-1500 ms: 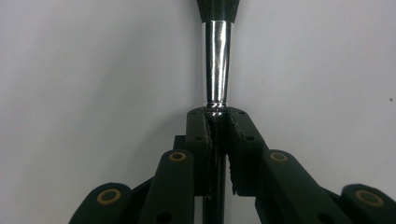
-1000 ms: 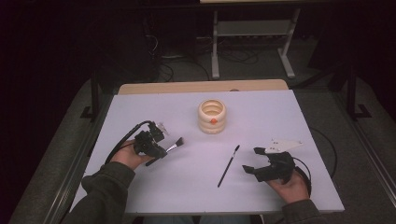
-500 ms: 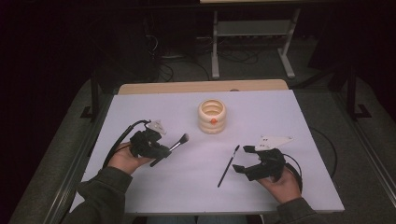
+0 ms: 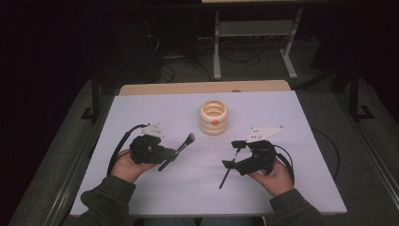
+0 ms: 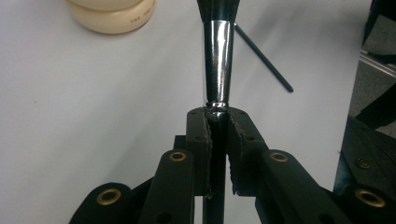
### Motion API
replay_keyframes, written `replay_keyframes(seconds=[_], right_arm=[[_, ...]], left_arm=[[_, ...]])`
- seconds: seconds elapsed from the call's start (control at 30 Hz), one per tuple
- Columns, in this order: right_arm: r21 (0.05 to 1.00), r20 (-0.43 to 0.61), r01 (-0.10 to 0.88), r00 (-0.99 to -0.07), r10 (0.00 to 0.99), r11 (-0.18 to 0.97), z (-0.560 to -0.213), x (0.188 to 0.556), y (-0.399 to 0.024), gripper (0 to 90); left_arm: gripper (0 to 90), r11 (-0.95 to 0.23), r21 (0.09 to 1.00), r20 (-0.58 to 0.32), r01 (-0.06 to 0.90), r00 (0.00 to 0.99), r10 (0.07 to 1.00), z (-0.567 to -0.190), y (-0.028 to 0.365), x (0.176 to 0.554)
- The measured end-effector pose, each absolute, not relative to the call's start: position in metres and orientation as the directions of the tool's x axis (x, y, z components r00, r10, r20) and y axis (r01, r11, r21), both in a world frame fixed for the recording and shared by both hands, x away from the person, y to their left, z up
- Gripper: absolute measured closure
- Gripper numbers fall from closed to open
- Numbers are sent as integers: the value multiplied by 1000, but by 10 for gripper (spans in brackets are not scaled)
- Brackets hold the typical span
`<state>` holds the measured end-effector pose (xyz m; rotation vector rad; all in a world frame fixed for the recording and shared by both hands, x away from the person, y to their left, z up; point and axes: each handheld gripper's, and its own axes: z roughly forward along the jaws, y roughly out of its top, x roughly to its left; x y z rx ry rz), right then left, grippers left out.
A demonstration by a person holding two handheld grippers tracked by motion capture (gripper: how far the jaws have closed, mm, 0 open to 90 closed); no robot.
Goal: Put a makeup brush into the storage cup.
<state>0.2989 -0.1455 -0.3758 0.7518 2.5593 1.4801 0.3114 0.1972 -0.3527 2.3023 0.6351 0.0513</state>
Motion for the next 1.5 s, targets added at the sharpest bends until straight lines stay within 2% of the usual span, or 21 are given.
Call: replay_keyframes(seconds=[0.37,0.47,0.7,0.97,1.33,1.5], right_arm=[[828,201,373,-894,400,418,-371,309,-125,227],[832,218,370,-904,369,414,-372,311,-122,303],[830,260,378,-913,314,411,-373,314,-112,316],[827,276,374,-921,276,420,-368,317,-98,372],[826,356,420,-906,230,375,-370,324,-90,542],[809,421,474,-880,218,349,-373,328,-92,633]], left_arm=[[799,-575,716,-174,397,898,403,-358,186,302],[799,-580,721,-168,379,908,384,-360,181,300],[799,-562,745,-173,359,918,358,-365,174,296],[799,-544,766,-170,342,924,342,-364,171,295],[799,-536,775,-176,335,929,326,-364,165,293],[799,-538,777,-170,326,932,319,-365,162,294]])
